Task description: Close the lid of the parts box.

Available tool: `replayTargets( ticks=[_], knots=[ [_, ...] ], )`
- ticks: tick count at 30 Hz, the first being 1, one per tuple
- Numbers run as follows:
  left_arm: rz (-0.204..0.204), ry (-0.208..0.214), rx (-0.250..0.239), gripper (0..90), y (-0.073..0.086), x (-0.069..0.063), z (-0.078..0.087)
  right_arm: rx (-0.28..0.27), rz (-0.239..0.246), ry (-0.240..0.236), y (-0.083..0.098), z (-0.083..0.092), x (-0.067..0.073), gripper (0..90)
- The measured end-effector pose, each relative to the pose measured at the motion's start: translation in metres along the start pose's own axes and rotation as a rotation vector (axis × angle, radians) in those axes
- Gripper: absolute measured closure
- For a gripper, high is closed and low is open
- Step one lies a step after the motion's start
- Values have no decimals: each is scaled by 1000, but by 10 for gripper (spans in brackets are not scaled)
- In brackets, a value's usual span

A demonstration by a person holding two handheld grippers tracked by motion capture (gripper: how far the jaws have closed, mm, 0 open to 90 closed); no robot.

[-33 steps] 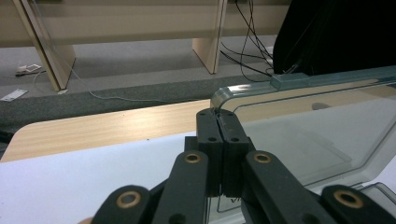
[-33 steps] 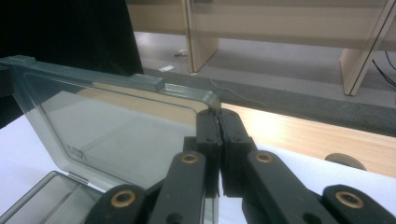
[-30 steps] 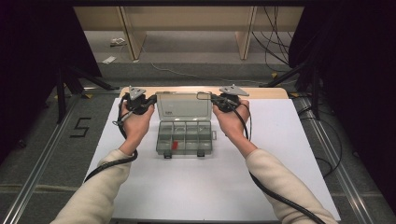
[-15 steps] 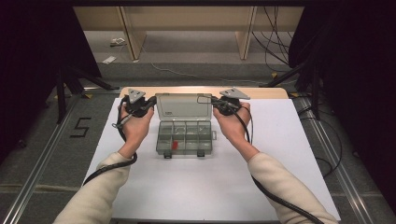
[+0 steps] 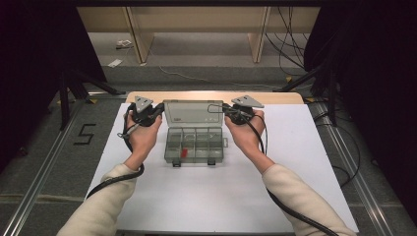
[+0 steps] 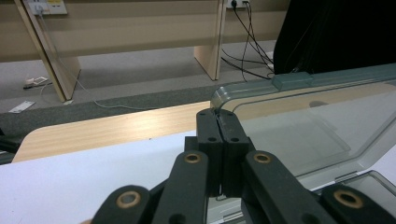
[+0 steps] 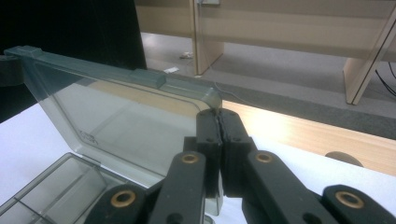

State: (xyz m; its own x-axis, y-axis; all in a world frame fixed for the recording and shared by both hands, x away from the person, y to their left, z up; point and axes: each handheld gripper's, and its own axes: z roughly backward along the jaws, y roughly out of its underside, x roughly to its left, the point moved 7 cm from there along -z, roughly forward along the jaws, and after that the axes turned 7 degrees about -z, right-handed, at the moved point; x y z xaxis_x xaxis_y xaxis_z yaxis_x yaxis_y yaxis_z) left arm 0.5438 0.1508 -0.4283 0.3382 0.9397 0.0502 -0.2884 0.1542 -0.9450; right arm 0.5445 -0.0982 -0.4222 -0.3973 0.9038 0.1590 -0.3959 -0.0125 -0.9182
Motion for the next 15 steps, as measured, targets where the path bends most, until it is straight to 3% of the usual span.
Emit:
replayTargets(
  ticks=[15],
  knots=[
    [-36, 11, -20, 887, 6, -4, 12, -4, 10, -17, 7, 10, 3, 888]
  ],
)
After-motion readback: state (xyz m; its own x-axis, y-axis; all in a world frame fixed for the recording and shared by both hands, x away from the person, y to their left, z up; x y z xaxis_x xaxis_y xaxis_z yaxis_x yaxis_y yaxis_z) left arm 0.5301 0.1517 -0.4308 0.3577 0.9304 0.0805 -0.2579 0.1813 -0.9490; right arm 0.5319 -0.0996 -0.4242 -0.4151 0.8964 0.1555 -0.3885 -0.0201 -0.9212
